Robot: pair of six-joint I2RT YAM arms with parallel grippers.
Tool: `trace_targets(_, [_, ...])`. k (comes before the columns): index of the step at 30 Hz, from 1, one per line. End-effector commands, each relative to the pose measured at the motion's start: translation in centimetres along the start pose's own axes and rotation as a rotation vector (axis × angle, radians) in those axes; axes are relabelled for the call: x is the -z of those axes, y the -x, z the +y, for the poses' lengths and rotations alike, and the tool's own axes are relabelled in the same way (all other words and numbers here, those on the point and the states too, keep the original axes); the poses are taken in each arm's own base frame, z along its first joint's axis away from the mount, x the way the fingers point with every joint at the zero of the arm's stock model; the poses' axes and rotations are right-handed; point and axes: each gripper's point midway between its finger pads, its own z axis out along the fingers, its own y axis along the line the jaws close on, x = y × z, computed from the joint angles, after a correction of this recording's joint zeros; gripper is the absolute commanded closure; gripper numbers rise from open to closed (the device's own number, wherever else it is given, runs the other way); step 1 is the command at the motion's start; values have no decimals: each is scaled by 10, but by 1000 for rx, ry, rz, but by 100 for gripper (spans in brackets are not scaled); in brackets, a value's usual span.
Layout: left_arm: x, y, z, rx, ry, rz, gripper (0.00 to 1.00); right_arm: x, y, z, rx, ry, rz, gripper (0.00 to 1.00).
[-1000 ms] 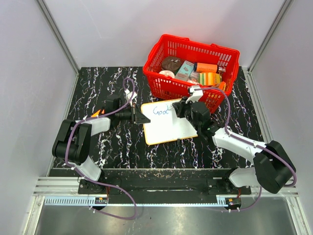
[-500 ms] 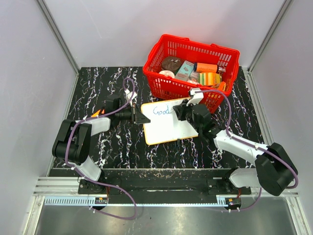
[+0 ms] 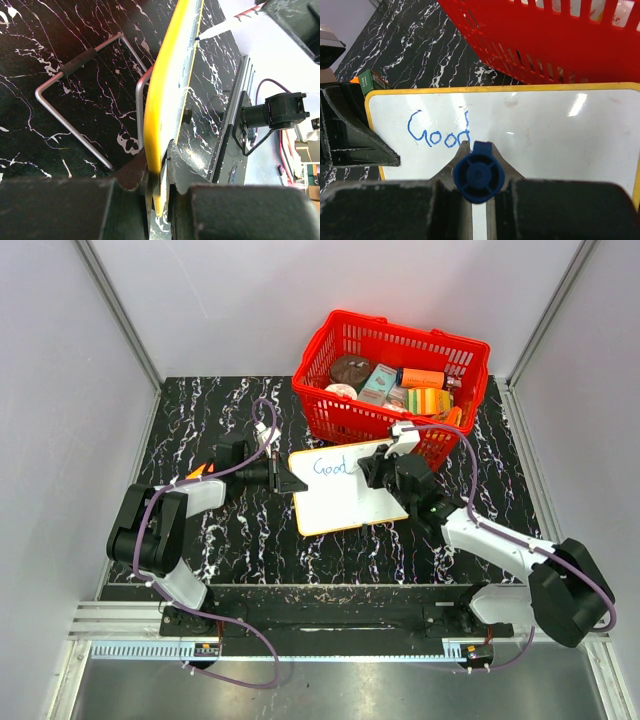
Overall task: Write a sentence on the whiteboard
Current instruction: Write on the whiteboard at the whiteboard stand.
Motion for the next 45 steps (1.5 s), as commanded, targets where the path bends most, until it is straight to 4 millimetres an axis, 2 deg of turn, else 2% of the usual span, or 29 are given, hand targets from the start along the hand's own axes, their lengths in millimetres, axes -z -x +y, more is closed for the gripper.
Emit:
trace_targets(1, [-4,-16,41,-55,167,26,100,13,40,5,-25,2,-113,100])
trace_targets(4, [-4,-16,41,-57,166,25,100,18,57,8,-24,8,-156,100])
trace_targets(9, [-4,-16,41,-55,167,26,100,13,65,2,6,-31,-163,100])
trace_targets(19, [-4,-17,41,-54,167,27,100,5,60,-17,28,-88,-149,100])
trace_targets(31, [-5,-17,41,-55,165,29,100,-5,48,-17,19,-77,-120,100])
trace_targets(38, [-5,-17,40,-54,164,30,100,-4,55,-14,11,-71,-145,100])
trace_targets(45, [-5,-17,41,-54,165,30,100,-7,44,-17,13,-78,-118,100])
